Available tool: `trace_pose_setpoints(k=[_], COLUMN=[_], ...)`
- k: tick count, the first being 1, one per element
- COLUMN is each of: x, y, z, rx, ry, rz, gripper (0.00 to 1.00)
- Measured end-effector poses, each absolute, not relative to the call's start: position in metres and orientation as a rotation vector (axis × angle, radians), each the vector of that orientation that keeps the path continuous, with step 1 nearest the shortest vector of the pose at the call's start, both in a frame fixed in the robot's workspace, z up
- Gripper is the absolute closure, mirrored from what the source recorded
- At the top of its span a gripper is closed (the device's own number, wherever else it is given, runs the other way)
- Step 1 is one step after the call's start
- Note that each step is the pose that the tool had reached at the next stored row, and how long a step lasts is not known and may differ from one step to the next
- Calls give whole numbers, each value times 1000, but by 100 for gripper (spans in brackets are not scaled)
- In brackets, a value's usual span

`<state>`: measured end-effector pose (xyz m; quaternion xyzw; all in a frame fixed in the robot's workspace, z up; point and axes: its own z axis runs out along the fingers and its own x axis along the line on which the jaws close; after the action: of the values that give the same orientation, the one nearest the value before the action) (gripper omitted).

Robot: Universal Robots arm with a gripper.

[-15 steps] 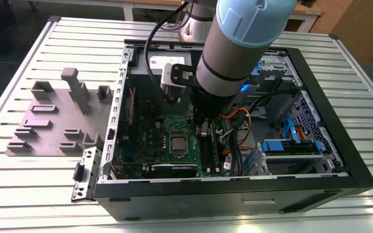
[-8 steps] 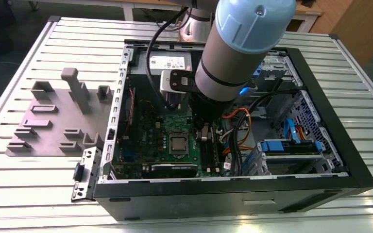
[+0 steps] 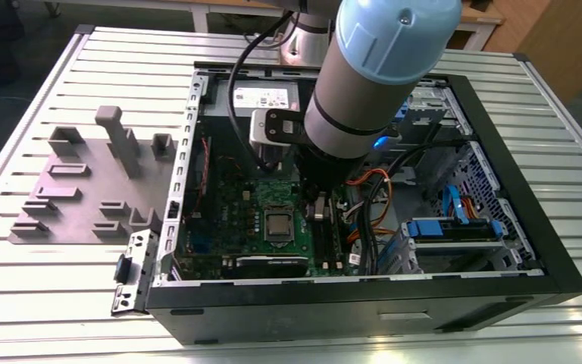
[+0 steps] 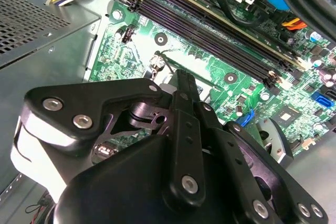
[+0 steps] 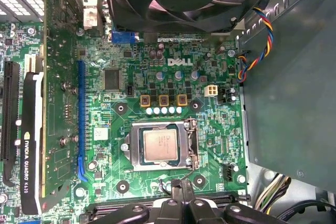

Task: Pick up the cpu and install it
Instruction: 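Install the first cpu locking lever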

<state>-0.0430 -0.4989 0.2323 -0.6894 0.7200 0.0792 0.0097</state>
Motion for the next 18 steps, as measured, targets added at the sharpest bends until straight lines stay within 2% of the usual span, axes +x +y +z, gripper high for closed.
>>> trace_pose_setpoints(k=[18], x=[-44], y=[-503], z=[231], rx=[-2191], ry=[2214], rz=[248], gripper=[89])
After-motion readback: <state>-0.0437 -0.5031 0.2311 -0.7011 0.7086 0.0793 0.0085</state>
